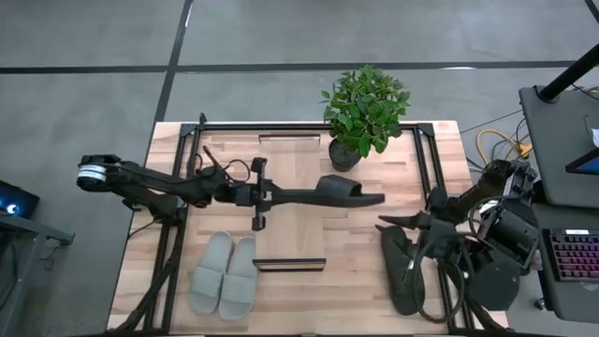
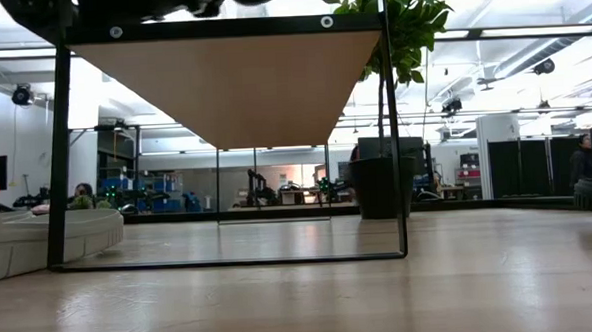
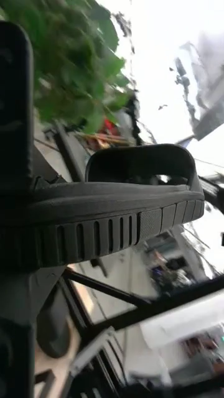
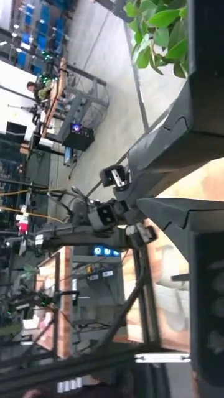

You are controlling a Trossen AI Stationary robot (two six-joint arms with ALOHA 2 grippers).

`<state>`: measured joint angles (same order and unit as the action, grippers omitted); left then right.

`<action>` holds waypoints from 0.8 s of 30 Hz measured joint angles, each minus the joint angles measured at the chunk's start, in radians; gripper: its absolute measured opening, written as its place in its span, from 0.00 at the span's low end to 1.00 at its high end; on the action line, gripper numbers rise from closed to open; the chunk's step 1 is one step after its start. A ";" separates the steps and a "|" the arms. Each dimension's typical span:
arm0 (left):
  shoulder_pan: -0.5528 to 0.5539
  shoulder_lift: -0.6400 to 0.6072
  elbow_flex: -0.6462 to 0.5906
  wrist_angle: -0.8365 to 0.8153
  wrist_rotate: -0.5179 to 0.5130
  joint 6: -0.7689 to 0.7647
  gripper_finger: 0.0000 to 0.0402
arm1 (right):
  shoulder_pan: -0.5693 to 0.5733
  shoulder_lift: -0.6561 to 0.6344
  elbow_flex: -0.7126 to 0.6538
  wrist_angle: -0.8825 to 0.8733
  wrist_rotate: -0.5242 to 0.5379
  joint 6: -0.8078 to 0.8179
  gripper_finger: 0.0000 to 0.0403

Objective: Pick and place slides into the shelf
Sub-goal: Put the left black slipper on the shelf

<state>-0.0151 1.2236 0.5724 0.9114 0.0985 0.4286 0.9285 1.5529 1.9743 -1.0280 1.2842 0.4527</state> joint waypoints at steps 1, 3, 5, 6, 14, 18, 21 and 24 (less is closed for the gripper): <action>0.000 -0.027 -0.009 -0.026 -0.022 0.000 0.11 | 0.010 0.001 0.000 -0.019 0.000 0.003 0.17; 0.000 -0.075 -0.022 -0.070 -0.050 0.000 0.11 | 0.027 0.004 -0.006 -0.078 0.000 0.025 0.17; 0.000 -0.122 -0.031 -0.118 -0.057 -0.003 0.11 | 0.042 0.010 -0.023 -0.156 0.001 0.064 0.17; 0.000 -0.141 -0.039 -0.133 -0.056 -0.003 0.11 | 0.047 0.012 -0.038 -0.202 0.001 0.101 0.17; -0.006 -0.266 -0.115 -0.131 -0.111 -0.003 0.11 | 0.055 0.012 -0.249 -0.418 0.005 0.483 0.17; -0.006 -0.301 -0.142 -0.126 -0.113 -0.003 0.11 | 0.055 0.012 -0.382 -0.411 0.019 0.624 0.17; -0.008 -0.323 -0.160 -0.128 -0.143 -0.003 0.11 | 0.053 0.012 -0.482 -0.407 0.026 0.746 0.17; -0.006 -0.337 -0.171 -0.131 -0.170 -0.003 0.11 | 0.053 0.012 -0.566 -0.387 0.027 0.845 0.17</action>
<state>-0.0214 0.8868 0.4011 0.7809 -0.0716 0.4254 0.9813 1.5647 1.4086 -1.4146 1.3109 1.2975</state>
